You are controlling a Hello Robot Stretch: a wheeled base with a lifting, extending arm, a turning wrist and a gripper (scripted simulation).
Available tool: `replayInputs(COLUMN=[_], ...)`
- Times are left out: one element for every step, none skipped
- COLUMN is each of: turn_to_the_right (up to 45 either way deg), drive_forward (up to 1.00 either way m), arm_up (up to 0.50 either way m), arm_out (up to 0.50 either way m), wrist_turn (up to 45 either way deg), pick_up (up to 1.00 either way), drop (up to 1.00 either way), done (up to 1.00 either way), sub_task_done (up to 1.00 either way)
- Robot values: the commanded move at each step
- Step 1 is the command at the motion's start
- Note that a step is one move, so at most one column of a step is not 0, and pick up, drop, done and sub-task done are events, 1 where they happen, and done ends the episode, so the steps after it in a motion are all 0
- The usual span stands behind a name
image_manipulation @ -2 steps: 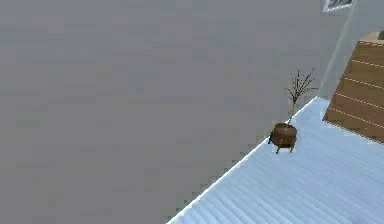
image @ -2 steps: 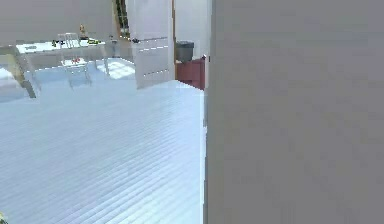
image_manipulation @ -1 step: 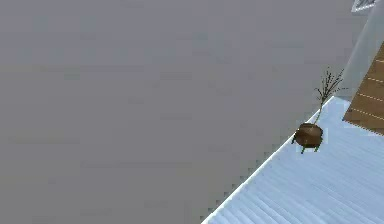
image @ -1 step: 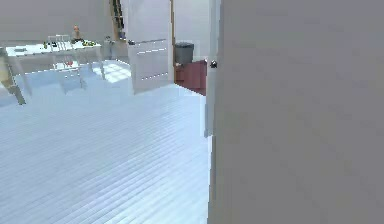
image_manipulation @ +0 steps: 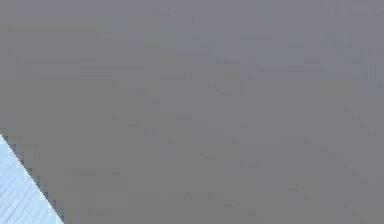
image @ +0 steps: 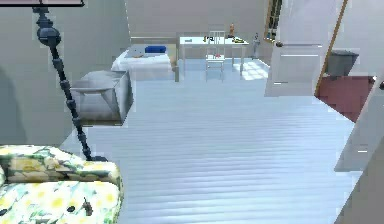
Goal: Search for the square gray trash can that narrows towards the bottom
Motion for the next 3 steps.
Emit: replayInputs(turn_to_the_right=[0.0, 39.0, 0.0], drive_forward=[0.75, 0.0, 1.0], arm_up=[0.0, 0.0, 0.0], arm_out=[0.0, 0.0, 0.0], wrist_turn=[0.0, 0.0, 0.0], pick_up=[0.0, 0.0, 0.0], drop=[0.0, 0.0, 0.0], done=[0.0, 0.0, 0.0], sub_task_done=[0.0, 0.0, 0.0])
